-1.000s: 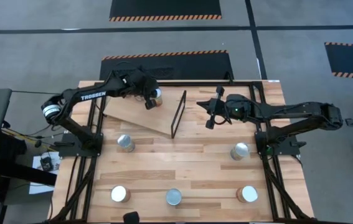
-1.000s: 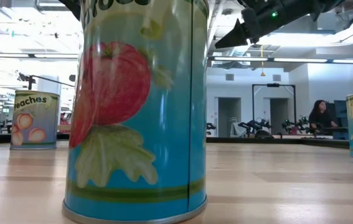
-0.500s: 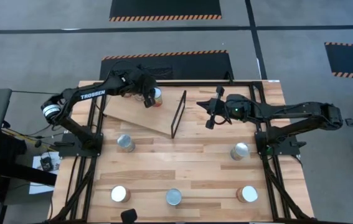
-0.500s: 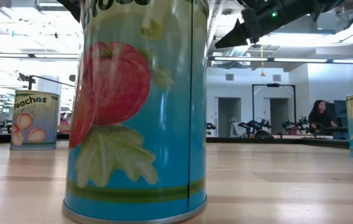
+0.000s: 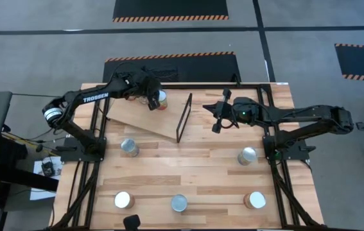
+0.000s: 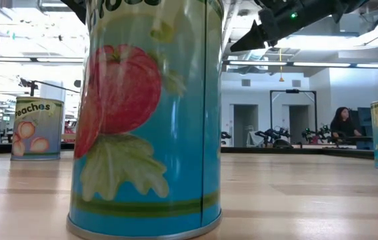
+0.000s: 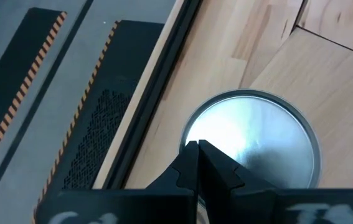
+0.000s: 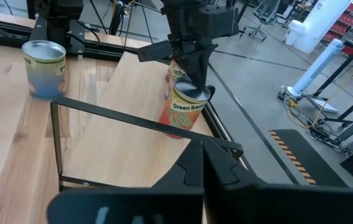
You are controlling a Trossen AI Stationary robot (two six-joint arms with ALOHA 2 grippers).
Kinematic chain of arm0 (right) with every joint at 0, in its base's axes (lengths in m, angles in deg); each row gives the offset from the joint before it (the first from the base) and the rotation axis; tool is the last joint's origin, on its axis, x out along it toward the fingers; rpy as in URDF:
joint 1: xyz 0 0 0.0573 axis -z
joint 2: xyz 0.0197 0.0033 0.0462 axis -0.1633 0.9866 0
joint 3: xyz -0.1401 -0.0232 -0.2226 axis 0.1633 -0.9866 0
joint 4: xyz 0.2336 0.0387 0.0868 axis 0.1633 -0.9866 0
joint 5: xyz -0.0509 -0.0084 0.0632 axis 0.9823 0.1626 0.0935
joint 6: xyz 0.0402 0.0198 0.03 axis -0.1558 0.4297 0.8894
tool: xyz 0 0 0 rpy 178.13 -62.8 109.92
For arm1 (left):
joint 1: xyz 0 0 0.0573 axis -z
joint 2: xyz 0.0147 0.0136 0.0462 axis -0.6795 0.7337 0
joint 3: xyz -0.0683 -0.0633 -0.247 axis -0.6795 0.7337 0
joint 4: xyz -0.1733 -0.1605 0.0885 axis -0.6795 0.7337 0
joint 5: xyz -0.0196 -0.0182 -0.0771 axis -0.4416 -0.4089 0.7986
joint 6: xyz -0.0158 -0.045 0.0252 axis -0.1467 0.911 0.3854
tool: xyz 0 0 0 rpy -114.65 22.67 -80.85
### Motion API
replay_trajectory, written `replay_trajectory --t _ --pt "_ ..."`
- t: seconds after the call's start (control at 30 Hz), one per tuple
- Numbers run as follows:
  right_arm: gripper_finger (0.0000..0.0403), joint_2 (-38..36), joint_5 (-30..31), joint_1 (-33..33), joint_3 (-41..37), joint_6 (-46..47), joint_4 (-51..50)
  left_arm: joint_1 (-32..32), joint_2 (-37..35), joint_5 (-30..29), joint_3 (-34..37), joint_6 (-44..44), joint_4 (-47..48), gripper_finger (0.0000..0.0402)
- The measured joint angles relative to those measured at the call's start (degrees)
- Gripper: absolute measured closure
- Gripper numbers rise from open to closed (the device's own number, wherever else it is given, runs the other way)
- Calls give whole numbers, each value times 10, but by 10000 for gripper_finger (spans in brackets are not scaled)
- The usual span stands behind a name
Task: Pick and place cans onto a shelf
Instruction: Put the top canned green beans on the shelf, then put the top canned tomatoes on the shelf
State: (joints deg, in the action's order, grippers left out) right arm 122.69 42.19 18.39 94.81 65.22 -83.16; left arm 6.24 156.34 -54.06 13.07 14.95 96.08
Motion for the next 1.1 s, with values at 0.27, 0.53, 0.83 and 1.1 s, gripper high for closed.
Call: replay_trajectory --t 0.27,0.53,0.83,1.1 --pt "396 0 0 0 0 0 0 -10 -2 0 0 0 0 402" --pt "396 -16 3 -23 0 -2 -2 -11 -29 55 0 -8 -3 402" --pt "399 -23 70 -89 -63 2 71 6 -96 193 98 16 -136 402" --pt "399 -29 85 -153 -146 127 139 60 -197 223 254 43 -346 402"
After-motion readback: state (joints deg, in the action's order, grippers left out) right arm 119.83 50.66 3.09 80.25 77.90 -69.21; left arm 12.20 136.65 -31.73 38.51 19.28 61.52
